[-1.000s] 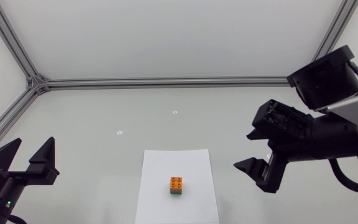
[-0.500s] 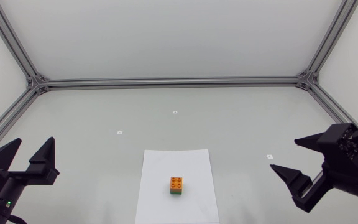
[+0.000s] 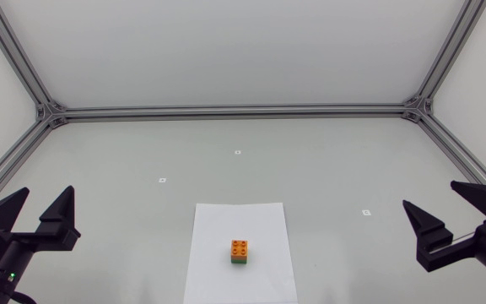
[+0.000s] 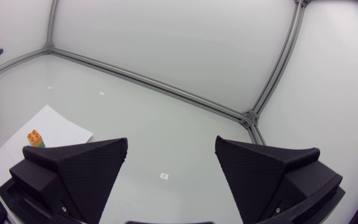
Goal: Pick up the orange 2x2 brick with the right arm and stack it on top of the green 2x2 brick in the center
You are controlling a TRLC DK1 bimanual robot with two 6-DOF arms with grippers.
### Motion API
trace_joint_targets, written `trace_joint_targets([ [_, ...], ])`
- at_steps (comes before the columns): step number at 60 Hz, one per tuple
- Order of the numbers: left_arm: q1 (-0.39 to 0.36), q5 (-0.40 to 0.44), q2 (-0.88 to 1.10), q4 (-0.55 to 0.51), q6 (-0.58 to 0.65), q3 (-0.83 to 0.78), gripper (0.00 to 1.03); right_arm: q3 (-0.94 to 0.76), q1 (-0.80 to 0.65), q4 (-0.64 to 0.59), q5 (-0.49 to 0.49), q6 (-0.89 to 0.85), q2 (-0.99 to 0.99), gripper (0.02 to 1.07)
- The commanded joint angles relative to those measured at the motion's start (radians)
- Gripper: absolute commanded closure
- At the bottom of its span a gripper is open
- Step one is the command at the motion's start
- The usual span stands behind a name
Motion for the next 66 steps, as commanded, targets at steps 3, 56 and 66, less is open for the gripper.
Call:
trace_joint_targets([
  [3, 0.005, 0.004, -0.008, -0.015, 0.013, -0.041, 0.04, -0.06, -0.028, 0.066, -0.005, 0.066, -0.039, 0.07],
  [56, 0.003, 0.004, -0.008, -0.015, 0.013, -0.041, 0.04, -0.373, -0.034, 0.53, 0.038, 0.324, -0.134, 0.07],
  [66, 0.003, 0.006, -0.008, -0.015, 0.013, -0.041, 0.04, -0.373, -0.034, 0.53, 0.038, 0.324, -0.134, 0.07],
])
